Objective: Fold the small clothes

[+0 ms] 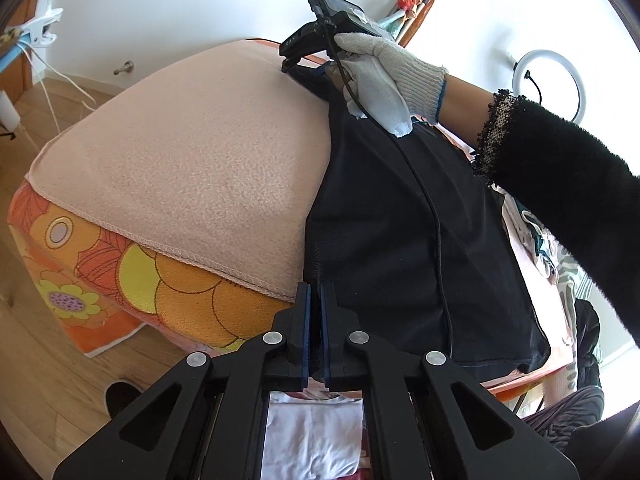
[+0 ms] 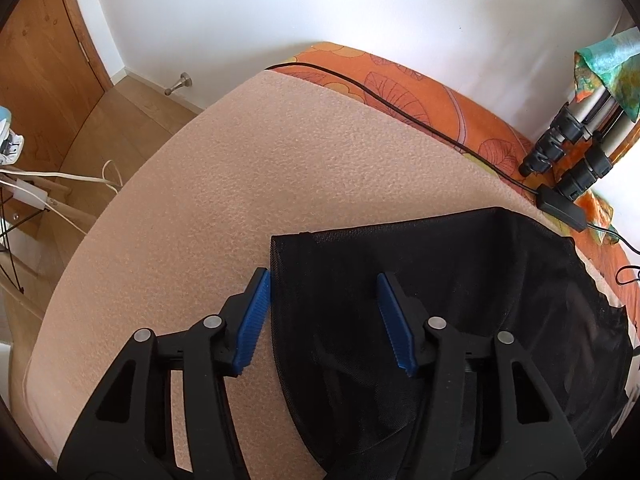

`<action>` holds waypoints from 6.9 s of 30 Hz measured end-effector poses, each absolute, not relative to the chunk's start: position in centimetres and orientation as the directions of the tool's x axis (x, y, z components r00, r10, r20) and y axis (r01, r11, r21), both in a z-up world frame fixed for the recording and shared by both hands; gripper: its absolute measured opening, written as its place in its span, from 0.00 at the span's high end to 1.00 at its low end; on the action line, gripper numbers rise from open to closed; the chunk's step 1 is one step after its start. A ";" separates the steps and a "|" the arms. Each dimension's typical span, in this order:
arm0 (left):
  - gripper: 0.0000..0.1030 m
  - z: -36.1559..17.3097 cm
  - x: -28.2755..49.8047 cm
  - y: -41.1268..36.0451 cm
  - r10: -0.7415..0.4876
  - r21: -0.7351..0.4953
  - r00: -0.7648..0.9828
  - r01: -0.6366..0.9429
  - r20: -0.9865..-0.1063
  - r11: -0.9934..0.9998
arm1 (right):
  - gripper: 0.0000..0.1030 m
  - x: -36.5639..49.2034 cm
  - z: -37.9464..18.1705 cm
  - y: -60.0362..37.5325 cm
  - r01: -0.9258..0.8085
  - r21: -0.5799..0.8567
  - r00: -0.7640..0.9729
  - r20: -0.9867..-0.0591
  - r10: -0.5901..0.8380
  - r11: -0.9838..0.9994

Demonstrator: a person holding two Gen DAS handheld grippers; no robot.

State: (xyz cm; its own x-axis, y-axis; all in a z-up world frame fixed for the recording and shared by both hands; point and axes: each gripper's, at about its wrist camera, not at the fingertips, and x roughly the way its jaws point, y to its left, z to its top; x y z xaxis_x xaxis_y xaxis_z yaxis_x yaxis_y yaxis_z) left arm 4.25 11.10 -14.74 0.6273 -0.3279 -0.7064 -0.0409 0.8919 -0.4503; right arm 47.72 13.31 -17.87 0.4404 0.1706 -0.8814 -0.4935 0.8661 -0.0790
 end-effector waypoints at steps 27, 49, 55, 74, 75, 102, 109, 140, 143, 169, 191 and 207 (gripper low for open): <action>0.99 -11.5 3.6 5.0 -0.493 -0.466 0.614 0.220 -0.616 0.857 | 0.95 48.3 -9.1 -1.7 -0.289 0.034 0.550 -0.812 0.195 0.957; 0.99 -12.9 5.1 -0.7 -0.592 -0.487 0.463 0.336 -0.660 0.806 | 0.95 50.3 -13.4 -10.7 -0.127 -0.055 0.519 -0.855 0.019 0.990; 0.85 -12.8 5.1 -1.4 -0.630 -0.520 0.429 0.355 -0.648 0.777 | 0.64 50.2 -12.7 -10.7 -0.141 -0.081 0.522 -0.853 0.005 0.987; 0.57 -8.8 -0.7 -0.1 -0.631 -0.422 0.483 0.477 -0.608 0.771 | 0.32 34.3 2.2 -21.3 -0.166 -0.003 0.688 -0.717 0.113 0.986; 0.57 -8.6 -0.9 -0.4 -0.626 -0.409 0.489 0.483 -0.608 0.774 | 0.32 33.2 2.8 -22.1 -0.169 0.009 0.695 -0.708 0.125 0.986; 0.43 -10.4 -1.2 -21.4 -0.603 -0.094 0.416 0.767 -0.681 0.635 | 0.32 19.2 1.5 -45.7 -0.047 0.203 0.758 -0.631 0.167 0.978; 0.43 -12.9 0.5 -23.4 -0.531 -0.080 0.411 0.732 -0.741 0.677 | 0.32 22.3 -0.8 -45.9 -0.088 0.254 0.738 -0.632 0.235 0.963; 0.96 -11.6 4.4 -17.9 -0.640 -0.364 0.445 0.559 -0.627 0.745 | 0.32 45.7 -16.0 -39.0 0.084 0.202 0.490 -0.861 0.136 0.976; 0.96 -11.8 4.4 -17.6 -0.646 -0.377 0.443 0.554 -0.621 0.742 | 0.33 46.0 -16.8 -39.3 0.102 0.185 0.493 -0.863 0.112 0.977; 0.96 -11.4 3.8 -9.9 -0.643 -0.473 0.551 0.437 -0.531 0.765 | 0.98 45.8 -7.7 -30.7 0.037 0.189 0.581 -0.803 0.133 0.981; 0.96 -13.7 3.4 -3.5 -0.592 -0.539 0.595 0.293 -0.544 0.790 | 0.98 50.3 -10.6 -10.6 -0.171 -0.004 0.485 -0.871 0.081 0.985; 0.62 -10.0 -0.2 0.1 -0.511 -0.404 0.611 0.318 -0.605 0.858 | 0.40 34.1 -2.5 -21.9 -0.240 0.174 0.561 -0.778 0.283 0.955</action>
